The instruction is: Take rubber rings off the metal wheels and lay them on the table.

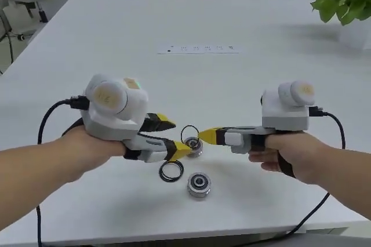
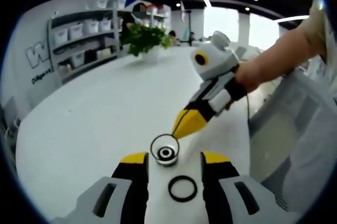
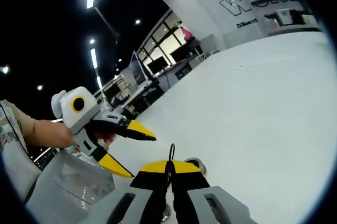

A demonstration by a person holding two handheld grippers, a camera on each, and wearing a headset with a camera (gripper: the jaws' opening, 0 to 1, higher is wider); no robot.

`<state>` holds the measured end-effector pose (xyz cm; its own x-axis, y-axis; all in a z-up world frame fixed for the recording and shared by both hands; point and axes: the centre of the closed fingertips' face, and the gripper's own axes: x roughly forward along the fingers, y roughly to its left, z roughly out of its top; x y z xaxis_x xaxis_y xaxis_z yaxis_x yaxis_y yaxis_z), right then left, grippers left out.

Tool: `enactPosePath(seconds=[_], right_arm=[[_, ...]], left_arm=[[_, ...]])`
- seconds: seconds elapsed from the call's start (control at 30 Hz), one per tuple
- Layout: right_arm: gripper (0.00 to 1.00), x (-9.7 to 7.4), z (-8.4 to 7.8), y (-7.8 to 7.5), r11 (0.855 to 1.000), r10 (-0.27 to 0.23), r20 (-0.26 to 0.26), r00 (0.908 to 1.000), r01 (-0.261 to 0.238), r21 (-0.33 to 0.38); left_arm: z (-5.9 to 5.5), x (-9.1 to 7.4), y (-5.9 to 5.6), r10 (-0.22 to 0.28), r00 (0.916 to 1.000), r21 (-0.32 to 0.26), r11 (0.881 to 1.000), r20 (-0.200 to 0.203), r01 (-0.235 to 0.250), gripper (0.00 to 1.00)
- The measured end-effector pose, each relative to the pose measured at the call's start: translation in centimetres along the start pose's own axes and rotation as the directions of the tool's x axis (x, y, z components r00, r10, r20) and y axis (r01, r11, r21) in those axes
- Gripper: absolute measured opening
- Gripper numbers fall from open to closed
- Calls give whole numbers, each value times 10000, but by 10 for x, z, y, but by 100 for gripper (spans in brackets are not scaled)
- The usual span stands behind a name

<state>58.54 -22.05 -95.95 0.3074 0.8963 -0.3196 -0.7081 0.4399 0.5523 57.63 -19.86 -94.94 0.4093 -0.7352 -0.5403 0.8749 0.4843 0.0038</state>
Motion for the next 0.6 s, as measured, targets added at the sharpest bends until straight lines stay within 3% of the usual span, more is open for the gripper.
enactPosePath(seconds=[0.4, 0.6], right_arm=[[0, 0, -1, 16, 9995, 317, -109, 9994, -317, -4], [0, 7, -8, 26, 9982, 590, -469, 9972, -591, -15]], left_arm=[[-5, -29, -4, 92, 9996, -313, 9995, 273, -84, 55], [-13, -40, -5, 167, 9995, -410, 9990, 252, -157, 61]])
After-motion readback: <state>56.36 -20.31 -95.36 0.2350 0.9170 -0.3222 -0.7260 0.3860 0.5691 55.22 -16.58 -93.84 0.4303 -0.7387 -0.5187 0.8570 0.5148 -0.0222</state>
